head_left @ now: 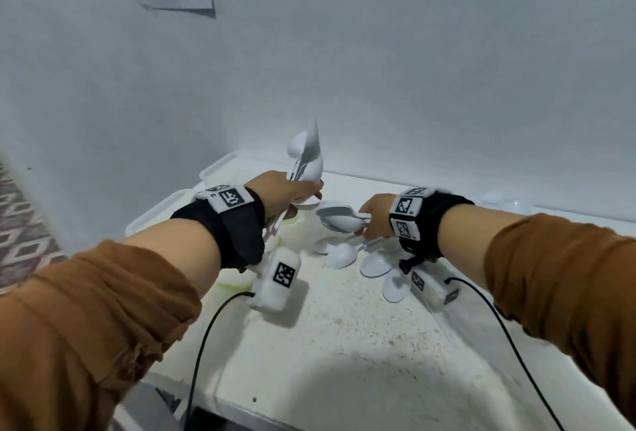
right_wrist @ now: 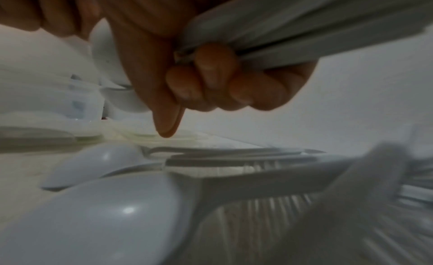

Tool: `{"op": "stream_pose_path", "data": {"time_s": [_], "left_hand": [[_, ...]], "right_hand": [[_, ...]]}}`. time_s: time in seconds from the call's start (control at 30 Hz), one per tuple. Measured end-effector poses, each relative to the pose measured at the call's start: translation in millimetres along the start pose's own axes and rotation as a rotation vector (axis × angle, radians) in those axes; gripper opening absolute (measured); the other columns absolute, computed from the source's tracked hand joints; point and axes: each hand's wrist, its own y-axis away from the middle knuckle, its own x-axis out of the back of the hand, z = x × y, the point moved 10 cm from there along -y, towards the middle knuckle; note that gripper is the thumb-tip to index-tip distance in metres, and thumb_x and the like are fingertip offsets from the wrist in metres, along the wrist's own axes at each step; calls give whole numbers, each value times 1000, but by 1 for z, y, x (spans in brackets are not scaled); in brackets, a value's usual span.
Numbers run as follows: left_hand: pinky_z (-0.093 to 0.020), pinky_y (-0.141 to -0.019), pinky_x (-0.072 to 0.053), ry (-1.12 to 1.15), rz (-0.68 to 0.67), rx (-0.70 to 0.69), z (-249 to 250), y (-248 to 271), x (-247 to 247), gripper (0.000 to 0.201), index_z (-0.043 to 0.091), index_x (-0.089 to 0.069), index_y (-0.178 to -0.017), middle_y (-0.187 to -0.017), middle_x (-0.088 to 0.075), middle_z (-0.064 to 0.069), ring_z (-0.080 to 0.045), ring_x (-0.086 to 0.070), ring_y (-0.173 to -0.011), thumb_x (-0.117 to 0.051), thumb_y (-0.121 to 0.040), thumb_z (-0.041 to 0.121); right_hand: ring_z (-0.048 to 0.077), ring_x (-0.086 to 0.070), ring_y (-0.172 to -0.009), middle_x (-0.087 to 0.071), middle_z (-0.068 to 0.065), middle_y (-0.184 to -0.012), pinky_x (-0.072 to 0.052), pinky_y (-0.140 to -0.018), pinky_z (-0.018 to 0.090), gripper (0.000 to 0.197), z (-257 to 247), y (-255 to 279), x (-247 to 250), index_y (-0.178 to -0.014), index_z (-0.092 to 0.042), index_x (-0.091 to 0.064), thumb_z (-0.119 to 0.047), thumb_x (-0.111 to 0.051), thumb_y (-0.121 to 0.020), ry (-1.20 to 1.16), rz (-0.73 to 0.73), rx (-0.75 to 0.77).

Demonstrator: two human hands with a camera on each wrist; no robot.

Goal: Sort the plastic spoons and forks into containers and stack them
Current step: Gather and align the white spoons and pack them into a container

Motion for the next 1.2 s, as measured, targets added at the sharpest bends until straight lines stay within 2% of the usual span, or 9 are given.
{"op": "stream_pose_path", "data": {"time_s": [0.23,0.33,0.47,0.63,0.73,0.87,0.93,1.03,1.2], "left_hand": [[-12,-44,-34,212,-120,-51,-3,-2,-15,13,9,-69,-92,-86,-58,-7,-8,-37,-49,-61,-88,18],[-11,-43,-36,273,-141,-48,-4,-5,-18,18,6,-65,-98,-81,-64,-2,-6,-41,-47,-51,-88,0],[-11,-45,-37,232,-181,-76,-2,-6,-22,22,8,-64,-93,-82,-66,-2,-9,-51,-64,-49,-87,-7],[-13,-49,-37,158,-130,-92,-2,-11,-18,23,16,-67,-89,-91,-65,0,-15,-53,-84,-57,-85,-4],[-13,-52,-38,113,-83,-109,4,-9,-14,22,20,-65,-88,-87,-62,2,-10,-48,-67,-60,-85,-1],[-19,-57,-39,111,-10,-138,13,-9,-7,18,24,-65,-87,-86,-59,-3,-12,-44,-61,-60,-86,6],[-23,-60,-38,122,44,-128,16,-7,-3,8,21,-65,-89,-82,-58,-5,-13,-44,-59,-66,-85,14],[-18,-55,-38,161,61,-122,19,-5,-5,8,18,-60,-82,-72,-59,0,-8,-49,-57,-67,-86,17],[-16,-45,-32,172,59,-91,21,-2,-15,17,16,-54,-75,-60,-42,0,-11,-35,-48,-64,-88,19]], "right_hand": [[18,-50,-69,-57,2,-77,-40,-64,24,30,-16,-13,-18,-107,-6,-66,-18,-69,-80,140,-94,46],[14,-44,-54,-51,-2,-62,-35,-49,18,28,-18,-14,-22,-104,-3,-66,-14,-70,-78,120,-113,54],[12,-42,-49,-48,-1,-59,-32,-37,11,9,-20,-11,-21,-84,-9,-62,-6,-68,-78,104,-130,60],[17,-47,-66,-52,-2,-70,-37,-56,21,14,-17,-5,-12,-73,-18,-52,-15,-60,-84,135,-38,69],[15,-47,-63,-52,-3,-69,-35,-51,20,11,-14,3,-1,-77,-17,-53,-15,-59,-86,9,-11,67],[20,-52,-73,-58,1,-81,-41,-63,25,10,-4,12,18,-93,-16,-61,-22,-62,-85,-125,56,46],[20,-52,-67,-57,0,-75,-41,-63,25,11,5,15,26,-91,-18,-62,-25,-62,-83,-140,107,7],[16,-47,-57,-51,-4,-63,-36,-56,23,9,17,22,39,-80,-22,-57,-25,-65,-82,-178,193,-28],[19,-57,-80,-58,-10,-73,-42,-75,27,14,40,40,55,-69,-30,-55,-31,-64,-79,-222,251,-60]]}}
